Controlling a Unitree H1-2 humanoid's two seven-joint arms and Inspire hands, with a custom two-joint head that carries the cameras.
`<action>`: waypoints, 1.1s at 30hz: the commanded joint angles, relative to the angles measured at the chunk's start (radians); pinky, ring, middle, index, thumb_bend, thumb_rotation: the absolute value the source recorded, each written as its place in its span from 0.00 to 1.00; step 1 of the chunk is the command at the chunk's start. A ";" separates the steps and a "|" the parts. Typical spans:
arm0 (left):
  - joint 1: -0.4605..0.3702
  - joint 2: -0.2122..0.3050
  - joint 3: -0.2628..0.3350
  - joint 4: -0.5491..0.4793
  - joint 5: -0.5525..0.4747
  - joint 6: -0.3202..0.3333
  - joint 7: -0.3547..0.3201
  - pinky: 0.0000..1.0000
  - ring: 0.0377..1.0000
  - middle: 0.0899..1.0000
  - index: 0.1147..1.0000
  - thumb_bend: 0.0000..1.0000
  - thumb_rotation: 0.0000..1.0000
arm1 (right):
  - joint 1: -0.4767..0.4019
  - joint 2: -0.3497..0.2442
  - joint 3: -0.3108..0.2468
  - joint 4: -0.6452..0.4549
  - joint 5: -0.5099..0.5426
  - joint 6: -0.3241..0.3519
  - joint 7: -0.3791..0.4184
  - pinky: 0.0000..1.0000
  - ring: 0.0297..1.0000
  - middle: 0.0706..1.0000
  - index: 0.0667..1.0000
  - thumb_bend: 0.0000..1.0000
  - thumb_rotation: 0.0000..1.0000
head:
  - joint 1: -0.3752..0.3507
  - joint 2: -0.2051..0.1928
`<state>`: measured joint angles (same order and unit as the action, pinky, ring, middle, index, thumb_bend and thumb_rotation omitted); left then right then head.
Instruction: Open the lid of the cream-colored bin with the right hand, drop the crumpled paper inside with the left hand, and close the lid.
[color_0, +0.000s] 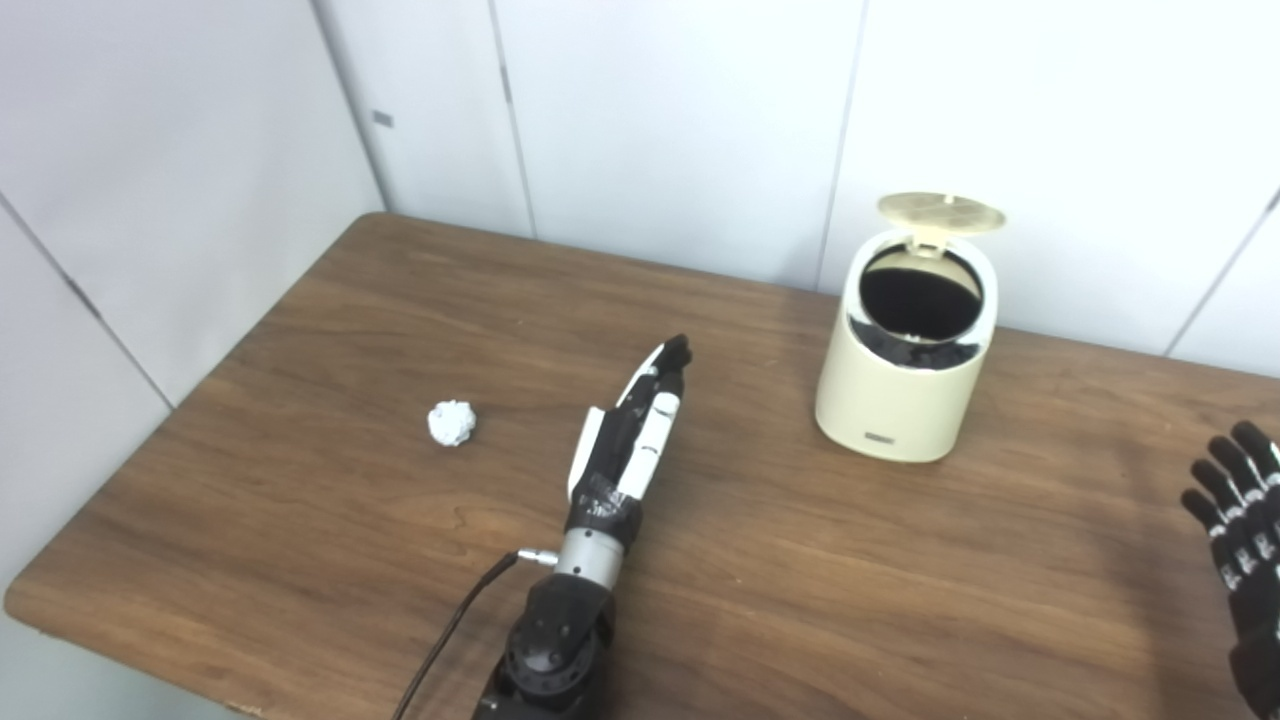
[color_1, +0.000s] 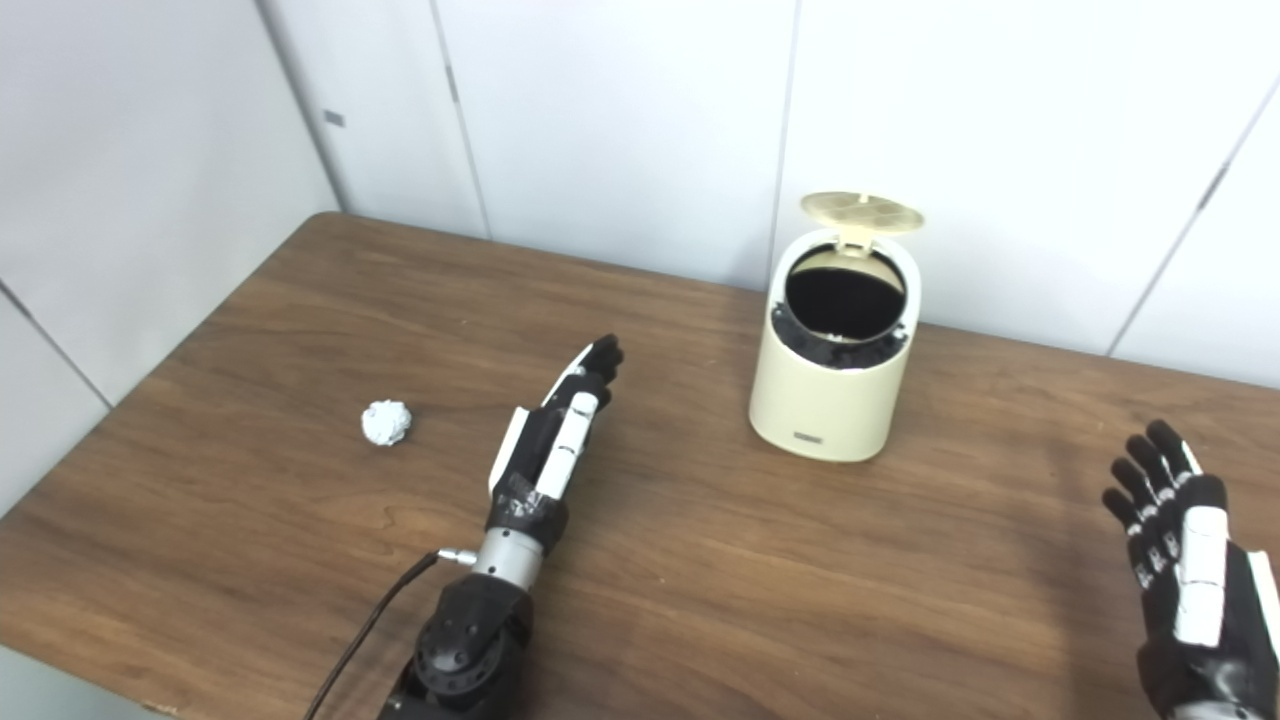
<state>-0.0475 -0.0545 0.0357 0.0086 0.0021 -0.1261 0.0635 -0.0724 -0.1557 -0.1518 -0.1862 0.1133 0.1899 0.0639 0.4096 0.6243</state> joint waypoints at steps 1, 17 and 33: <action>0.007 -0.003 -0.009 0.035 0.016 -0.016 0.006 0.97 0.96 0.93 0.94 0.51 0.80 | -0.020 -0.009 0.001 -0.041 -0.013 -0.019 -0.012 0.83 0.88 0.90 0.89 0.51 1.00 | -0.002 -0.001; -0.058 0.130 0.009 -0.223 0.047 0.248 -0.039 0.99 0.96 0.93 0.94 0.61 0.56 | -0.021 0.010 0.023 -0.063 -0.031 0.004 -0.030 0.91 0.93 0.94 0.92 0.49 1.00 | 0.002 -0.020; -0.118 0.558 -0.033 -0.425 0.378 0.513 -0.220 0.86 0.93 0.93 0.93 0.85 0.39 | -0.014 0.004 0.028 -0.091 -0.048 0.042 -0.031 0.93 0.93 0.94 0.94 0.46 1.00 | -0.017 -0.016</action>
<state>-0.1282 0.4712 -0.0026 -0.3760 0.3403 0.3799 -0.1565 -0.0700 -0.1433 -0.1204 -0.2421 0.0612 0.2410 0.0325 0.3911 0.6074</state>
